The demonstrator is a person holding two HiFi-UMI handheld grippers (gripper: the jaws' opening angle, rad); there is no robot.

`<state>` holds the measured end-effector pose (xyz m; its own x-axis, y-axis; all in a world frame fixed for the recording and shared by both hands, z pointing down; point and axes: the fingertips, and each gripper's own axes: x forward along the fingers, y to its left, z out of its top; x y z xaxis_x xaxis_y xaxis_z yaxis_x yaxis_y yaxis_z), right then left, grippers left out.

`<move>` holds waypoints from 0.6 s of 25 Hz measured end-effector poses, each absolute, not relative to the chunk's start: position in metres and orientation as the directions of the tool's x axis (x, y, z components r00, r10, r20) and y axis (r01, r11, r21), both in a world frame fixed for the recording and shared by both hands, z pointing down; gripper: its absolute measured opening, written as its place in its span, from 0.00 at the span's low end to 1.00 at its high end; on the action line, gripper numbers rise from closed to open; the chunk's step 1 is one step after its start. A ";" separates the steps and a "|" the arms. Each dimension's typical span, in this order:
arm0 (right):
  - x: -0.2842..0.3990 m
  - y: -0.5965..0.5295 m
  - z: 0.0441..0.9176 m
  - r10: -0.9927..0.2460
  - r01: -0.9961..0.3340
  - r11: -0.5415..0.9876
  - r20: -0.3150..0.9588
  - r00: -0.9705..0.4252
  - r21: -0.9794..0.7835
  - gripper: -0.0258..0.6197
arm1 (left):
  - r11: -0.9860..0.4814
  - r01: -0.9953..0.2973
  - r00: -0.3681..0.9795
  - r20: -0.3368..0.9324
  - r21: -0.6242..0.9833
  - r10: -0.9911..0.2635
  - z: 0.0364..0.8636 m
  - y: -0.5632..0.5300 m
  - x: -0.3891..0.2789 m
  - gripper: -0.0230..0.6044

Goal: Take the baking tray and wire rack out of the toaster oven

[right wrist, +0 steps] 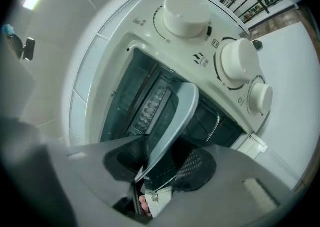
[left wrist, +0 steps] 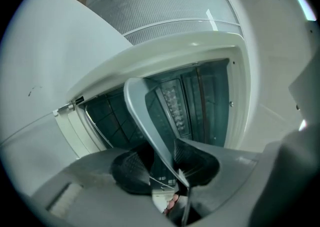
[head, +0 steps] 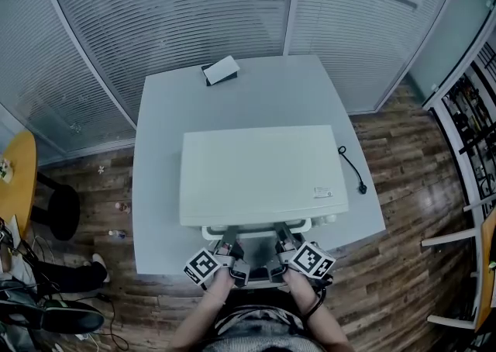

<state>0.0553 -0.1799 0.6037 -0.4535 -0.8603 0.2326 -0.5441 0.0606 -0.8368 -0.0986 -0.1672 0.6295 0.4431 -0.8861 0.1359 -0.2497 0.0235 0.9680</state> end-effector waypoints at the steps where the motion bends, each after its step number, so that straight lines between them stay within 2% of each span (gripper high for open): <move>1: 0.055 -0.178 0.604 -0.860 -0.538 0.057 0.232 -0.455 -0.841 0.26 | 0.029 -0.256 0.442 0.144 0.966 -0.885 0.631 -0.165 -0.099 0.24; 12: 0.058 -0.151 0.608 -0.840 -0.543 0.004 0.292 -0.457 -0.839 0.24 | 0.025 -0.255 0.440 0.139 0.967 -0.887 0.629 -0.140 -0.095 0.24; 15: 0.059 -0.146 0.608 -0.830 -0.549 0.004 0.303 -0.468 -0.836 0.24 | 0.062 -0.257 0.425 0.171 0.964 -0.889 0.632 -0.131 -0.095 0.24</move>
<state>0.0587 -0.1457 0.6085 -0.4679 -0.8301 0.3033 -0.5493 0.0044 -0.8356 -0.0946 -0.1310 0.6320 0.4245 -0.8892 0.1709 -0.2574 0.0624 0.9643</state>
